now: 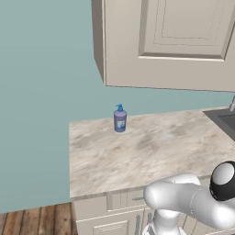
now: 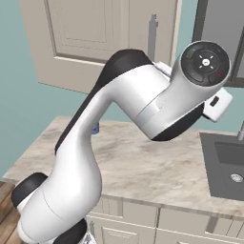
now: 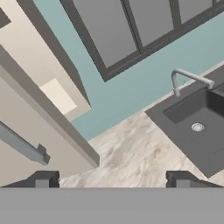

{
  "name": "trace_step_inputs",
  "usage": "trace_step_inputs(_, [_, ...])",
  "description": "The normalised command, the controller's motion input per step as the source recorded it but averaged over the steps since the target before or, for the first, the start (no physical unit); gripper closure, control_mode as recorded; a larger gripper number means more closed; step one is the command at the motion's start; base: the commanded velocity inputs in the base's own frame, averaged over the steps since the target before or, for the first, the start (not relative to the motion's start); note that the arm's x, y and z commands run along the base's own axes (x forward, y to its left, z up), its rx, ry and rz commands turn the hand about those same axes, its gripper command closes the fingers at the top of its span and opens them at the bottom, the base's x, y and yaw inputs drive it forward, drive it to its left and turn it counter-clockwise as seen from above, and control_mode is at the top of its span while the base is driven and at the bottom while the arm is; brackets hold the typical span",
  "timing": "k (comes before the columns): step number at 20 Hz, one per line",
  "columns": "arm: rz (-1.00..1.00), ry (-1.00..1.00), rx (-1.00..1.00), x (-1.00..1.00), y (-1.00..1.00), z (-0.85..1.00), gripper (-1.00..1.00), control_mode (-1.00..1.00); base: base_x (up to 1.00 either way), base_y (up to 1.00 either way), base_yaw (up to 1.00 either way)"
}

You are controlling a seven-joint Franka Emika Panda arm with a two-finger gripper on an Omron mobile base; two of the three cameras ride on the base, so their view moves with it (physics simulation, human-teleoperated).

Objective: Pick the sponge and dish brush from the cabinet and place them on the counter.

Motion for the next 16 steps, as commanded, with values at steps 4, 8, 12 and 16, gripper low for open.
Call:
trace_step_inputs(4, [0.0,-0.01,0.03,0.0,0.0,0.0,-1.0,-1.0,0.0,0.0,0.0])
trace_step_inputs(8, [0.0,-0.04,0.03,0.0,0.0,0.0,-1.0,-1.0,0.0,0.0,0.0])
trace_step_inputs(12, [0.0,-0.01,0.13,0.01,0.0,0.0,-1.0,-1.0,0.0,0.0,0.0])
trace_step_inputs(16, [0.0,0.0,0.26,0.03,0.0,-0.02,-1.0,-1.0,0.0,0.0,0.0])
